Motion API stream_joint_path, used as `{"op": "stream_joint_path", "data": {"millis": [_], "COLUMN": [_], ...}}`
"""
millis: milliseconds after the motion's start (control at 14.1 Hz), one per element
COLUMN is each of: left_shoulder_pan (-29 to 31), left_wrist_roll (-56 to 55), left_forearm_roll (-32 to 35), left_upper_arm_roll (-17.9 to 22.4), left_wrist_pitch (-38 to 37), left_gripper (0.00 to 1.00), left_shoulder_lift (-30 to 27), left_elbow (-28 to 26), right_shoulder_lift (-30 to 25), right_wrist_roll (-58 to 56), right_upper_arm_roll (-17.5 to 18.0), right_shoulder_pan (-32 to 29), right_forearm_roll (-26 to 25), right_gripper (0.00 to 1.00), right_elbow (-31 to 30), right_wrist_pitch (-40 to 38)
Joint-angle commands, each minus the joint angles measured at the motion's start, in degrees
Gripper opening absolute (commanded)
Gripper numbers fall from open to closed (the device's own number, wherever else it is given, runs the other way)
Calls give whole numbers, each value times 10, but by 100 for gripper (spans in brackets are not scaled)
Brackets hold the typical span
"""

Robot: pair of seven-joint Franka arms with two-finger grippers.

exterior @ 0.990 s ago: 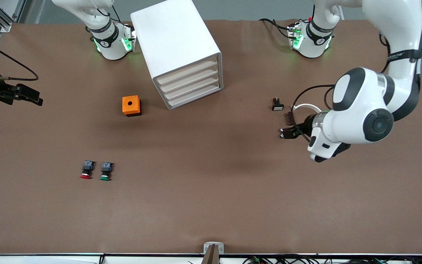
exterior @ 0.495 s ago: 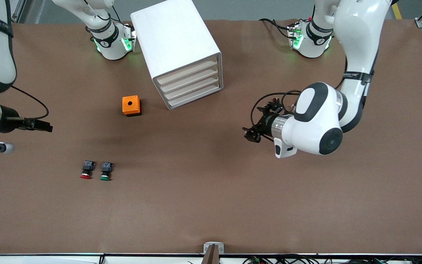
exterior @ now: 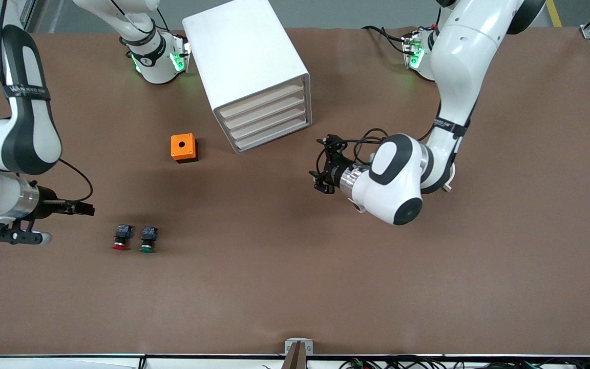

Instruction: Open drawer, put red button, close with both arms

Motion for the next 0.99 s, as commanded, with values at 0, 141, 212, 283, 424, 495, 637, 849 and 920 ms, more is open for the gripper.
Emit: {"op": "stream_joint_path", "data": {"millis": [0,141,212,283,424,495,637,849,920], "left_shoulder_pan": [-4,-15,-18,-24,-25,-24,-24,-25,-25], "left_wrist_roll": [-86,-139,-164,-180,-210,-229,-249,-265,-266], "left_forearm_roll": [-51,-80,-88,-94,-103,-111,-129,-133,-136], "left_upper_arm_roll": [-2,-2,-2,-4,-10,-15,-26,-41,-45], "left_wrist_pitch": [-27,-34,-42,-46,-59,-66,-76,-78,-78], "left_gripper": [100,100,100,100,99,98,90,69,65], "left_shoulder_lift": [40,57,66,71,84,90,92,104,107], "left_elbow": [44,44,44,44,42,40,33,33,33], "right_shoulder_lift": [29,57,68,78,93,98,110,123,125], "right_wrist_roll": [-5,-5,-5,-4,0,3,3,3,4], "right_upper_arm_roll": [4,4,4,4,4,4,4,5,5], "right_shoulder_pan": [-2,-4,-5,-5,-4,-3,-2,5,12], "right_forearm_roll": [1,1,1,2,3,4,20,44,57], "right_gripper": [100,100,100,100,100,100,100,100,100], "right_elbow": [-14,-14,-15,-17,-33,-49,-66,-70,-71], "right_wrist_pitch": [51,90,102,116,157,185,223,233,233]}}
